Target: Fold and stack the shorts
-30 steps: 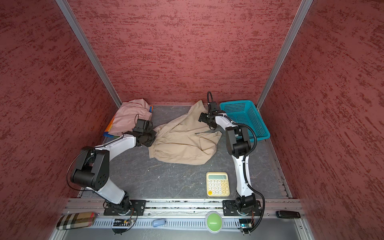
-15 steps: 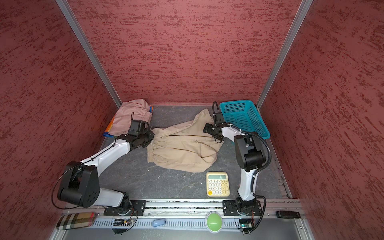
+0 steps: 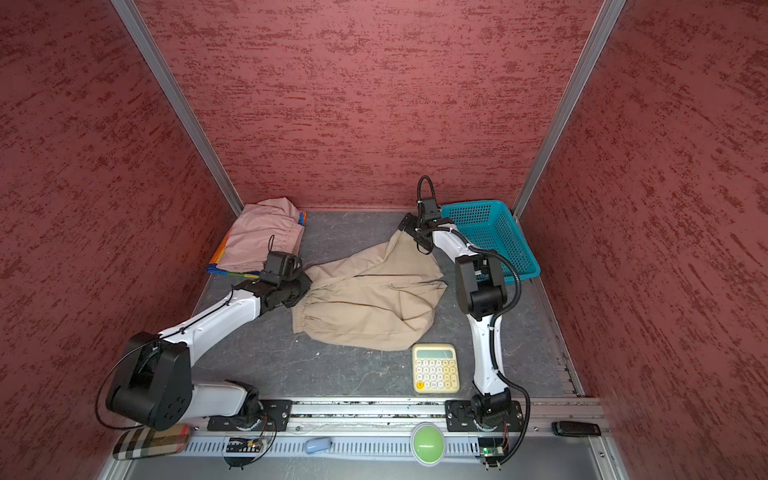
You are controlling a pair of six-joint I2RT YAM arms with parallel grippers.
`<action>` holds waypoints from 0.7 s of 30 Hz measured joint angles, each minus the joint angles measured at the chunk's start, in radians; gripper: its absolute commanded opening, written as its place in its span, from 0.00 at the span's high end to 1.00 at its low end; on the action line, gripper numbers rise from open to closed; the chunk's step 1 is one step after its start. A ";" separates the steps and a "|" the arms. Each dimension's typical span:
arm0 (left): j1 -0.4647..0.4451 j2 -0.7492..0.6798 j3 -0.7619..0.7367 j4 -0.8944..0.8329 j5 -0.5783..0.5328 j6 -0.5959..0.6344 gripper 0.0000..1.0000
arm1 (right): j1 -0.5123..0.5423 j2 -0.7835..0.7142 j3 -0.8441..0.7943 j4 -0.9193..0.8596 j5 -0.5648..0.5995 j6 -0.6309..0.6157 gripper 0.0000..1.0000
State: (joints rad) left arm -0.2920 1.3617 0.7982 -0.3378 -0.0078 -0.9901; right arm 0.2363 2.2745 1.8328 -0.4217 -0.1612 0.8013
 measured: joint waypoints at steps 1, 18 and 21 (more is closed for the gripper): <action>0.000 0.000 0.000 0.002 0.000 0.000 1.00 | 0.000 0.023 0.008 -0.004 -0.008 0.013 0.02; 0.000 0.000 0.000 0.021 0.005 0.000 1.00 | 0.028 0.129 0.180 0.007 -0.045 0.120 0.29; 0.000 -0.002 0.000 0.021 0.005 0.000 1.00 | 0.029 0.159 0.195 0.011 -0.044 0.130 0.41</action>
State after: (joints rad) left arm -0.2920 1.3594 0.7982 -0.3172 -0.0032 -0.9897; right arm 0.2649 2.4336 2.0281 -0.4110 -0.2054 0.9314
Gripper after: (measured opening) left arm 0.062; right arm 0.661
